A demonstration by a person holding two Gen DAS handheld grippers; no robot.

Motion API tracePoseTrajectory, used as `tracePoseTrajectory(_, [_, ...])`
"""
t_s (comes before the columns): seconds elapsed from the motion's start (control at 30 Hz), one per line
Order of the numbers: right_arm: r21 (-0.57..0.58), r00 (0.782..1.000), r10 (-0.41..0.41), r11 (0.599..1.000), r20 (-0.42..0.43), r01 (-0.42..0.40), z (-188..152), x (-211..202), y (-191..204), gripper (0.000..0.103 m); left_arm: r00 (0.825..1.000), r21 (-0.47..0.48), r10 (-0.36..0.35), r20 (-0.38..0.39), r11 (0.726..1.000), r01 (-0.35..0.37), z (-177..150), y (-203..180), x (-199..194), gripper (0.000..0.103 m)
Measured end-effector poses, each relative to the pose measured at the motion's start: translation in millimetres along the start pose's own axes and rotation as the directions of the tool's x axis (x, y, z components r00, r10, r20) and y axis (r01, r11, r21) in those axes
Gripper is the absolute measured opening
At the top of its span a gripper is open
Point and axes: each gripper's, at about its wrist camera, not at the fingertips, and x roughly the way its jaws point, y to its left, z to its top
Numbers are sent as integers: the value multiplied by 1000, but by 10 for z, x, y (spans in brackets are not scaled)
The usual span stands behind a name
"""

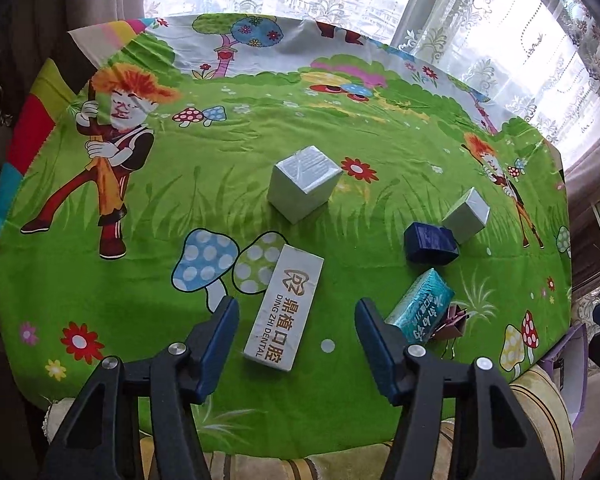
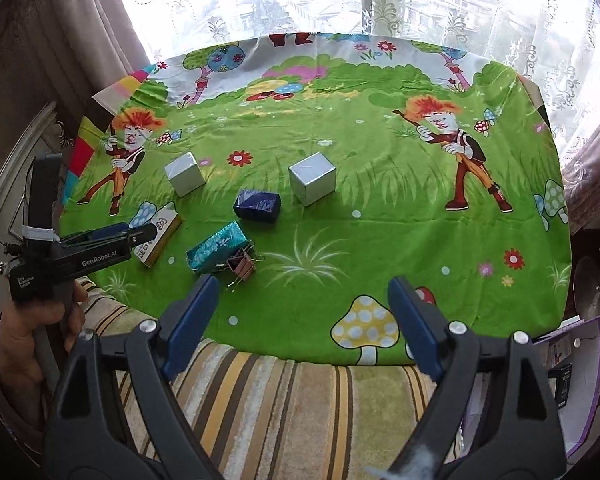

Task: Organize rigid objects
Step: 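Move both open tools back over the remaining items on the bed, then grasp the white DING ZHI DENTAL box with the left tool, then hold the dental box in the left tool while the right tool grasps the pink binder clip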

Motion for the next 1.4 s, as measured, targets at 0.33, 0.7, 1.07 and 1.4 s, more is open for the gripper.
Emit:
tracePoseTrajectory(0.33, [148,993,76,987,-89,-62,41,524,165,88,992,9,76,-105,997,-75,-17,71,337,48])
tracePoseTrajectory(0.7, [168,986,78,984,-150,-52,-7,892,276,87,994,64,95,-49,994,-91,-83,-15,234,32])
tracePoseTrajectory(1.07, [196,975,49,981,-216,-6,54,1227,250,67,999,53,47,13,997,-48,-87,-54,101,32])
tracePoseTrajectory(1.4, [233,981,31,972,-193,16,4,1116,92,44,999,49,29,22,998,-30,-109,-63,64,32])
